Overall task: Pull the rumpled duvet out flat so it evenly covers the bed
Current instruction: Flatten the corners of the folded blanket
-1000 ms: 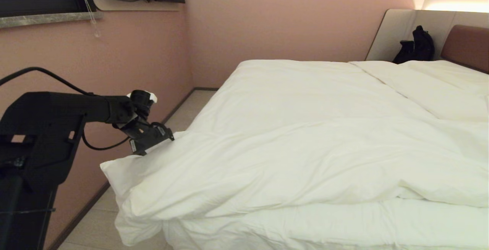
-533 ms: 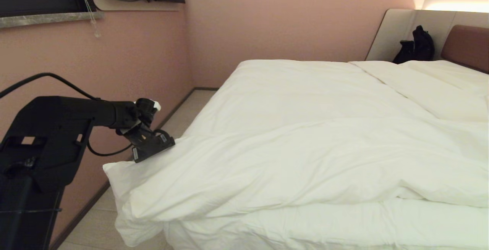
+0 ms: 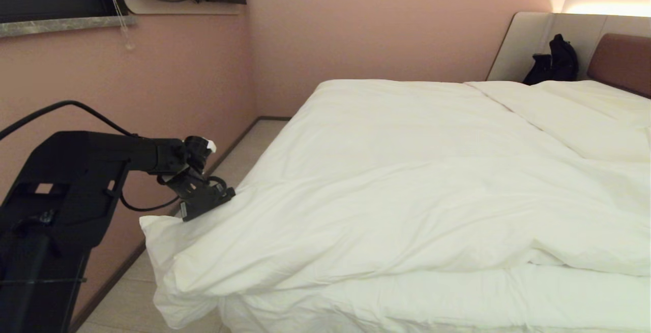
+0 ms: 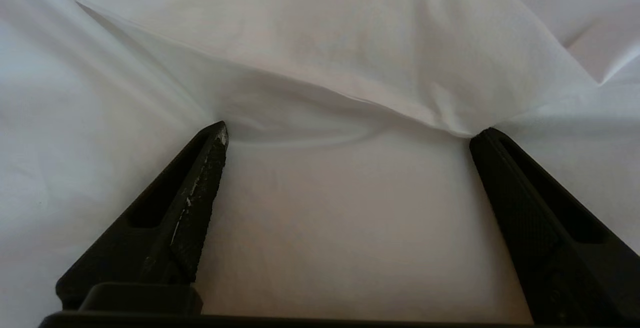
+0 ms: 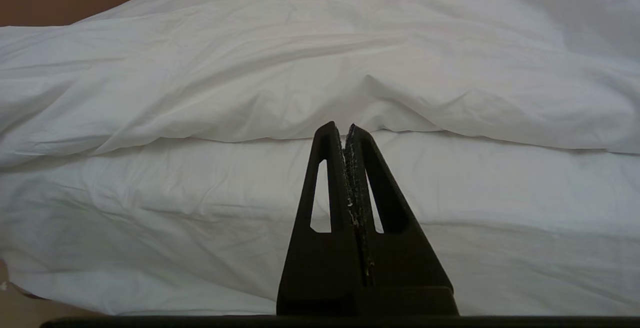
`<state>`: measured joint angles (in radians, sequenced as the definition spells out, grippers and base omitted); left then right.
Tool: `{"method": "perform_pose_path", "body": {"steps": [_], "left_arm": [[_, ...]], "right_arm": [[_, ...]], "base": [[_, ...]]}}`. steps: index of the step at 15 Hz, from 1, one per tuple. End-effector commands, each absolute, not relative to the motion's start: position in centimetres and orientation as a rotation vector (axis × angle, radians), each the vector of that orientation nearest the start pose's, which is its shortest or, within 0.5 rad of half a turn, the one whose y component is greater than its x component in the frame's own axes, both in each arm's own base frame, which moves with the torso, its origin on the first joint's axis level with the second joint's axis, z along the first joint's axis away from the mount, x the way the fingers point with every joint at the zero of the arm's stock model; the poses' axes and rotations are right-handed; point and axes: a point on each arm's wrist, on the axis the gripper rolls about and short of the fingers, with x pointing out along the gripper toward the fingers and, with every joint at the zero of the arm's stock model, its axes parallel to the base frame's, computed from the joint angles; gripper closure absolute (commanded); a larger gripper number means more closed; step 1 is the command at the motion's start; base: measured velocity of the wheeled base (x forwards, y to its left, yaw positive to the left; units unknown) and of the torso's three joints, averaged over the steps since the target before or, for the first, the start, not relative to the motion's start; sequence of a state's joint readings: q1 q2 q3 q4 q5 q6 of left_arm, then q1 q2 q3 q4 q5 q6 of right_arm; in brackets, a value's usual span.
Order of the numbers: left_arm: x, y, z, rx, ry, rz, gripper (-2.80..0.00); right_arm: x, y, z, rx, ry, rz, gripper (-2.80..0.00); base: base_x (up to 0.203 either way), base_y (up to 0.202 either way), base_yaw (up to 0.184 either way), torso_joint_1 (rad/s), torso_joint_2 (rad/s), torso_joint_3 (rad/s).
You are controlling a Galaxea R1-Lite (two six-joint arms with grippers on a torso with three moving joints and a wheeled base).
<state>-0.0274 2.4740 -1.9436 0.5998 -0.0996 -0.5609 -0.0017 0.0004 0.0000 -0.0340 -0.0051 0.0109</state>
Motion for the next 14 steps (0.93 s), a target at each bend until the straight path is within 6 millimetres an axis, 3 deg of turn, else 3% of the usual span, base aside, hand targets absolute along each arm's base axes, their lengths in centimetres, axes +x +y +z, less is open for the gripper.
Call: {"method": "perform_pose_path", "body": {"steps": [1,4,5,14], "left_arm": [[46.7,-1.5,6.9,-0.542,1.138,0.21,-2.8],[46.7,-1.6,6.9,-0.541,1.14,0.209,-2.8],[46.7,-1.6,7.0,-0.541,1.141,0.21,0.0],[46.1,-1.6,8.1,-0.553,1.158,0.197,0.0]], "right_arm": [[-2.3,0.0,7.9,0.011,-0.034,-0.006,0.0],[-2.3,0.0,7.9,0.011,-0.035,-0.006,0.0],[-2.3,0.0,7.9,0.011,-0.035,-0.006,0.0],[-2.3,0.0,7.9,0.011,-0.035,-0.006,0.0]], "base": [[0.0,0.0,0.0,0.0,0.0,0.0],[0.0,0.0,0.0,0.0,0.0,0.0],[0.0,0.0,0.0,0.0,0.0,0.0],[0.0,0.0,0.0,0.0,0.0,0.0]]}}
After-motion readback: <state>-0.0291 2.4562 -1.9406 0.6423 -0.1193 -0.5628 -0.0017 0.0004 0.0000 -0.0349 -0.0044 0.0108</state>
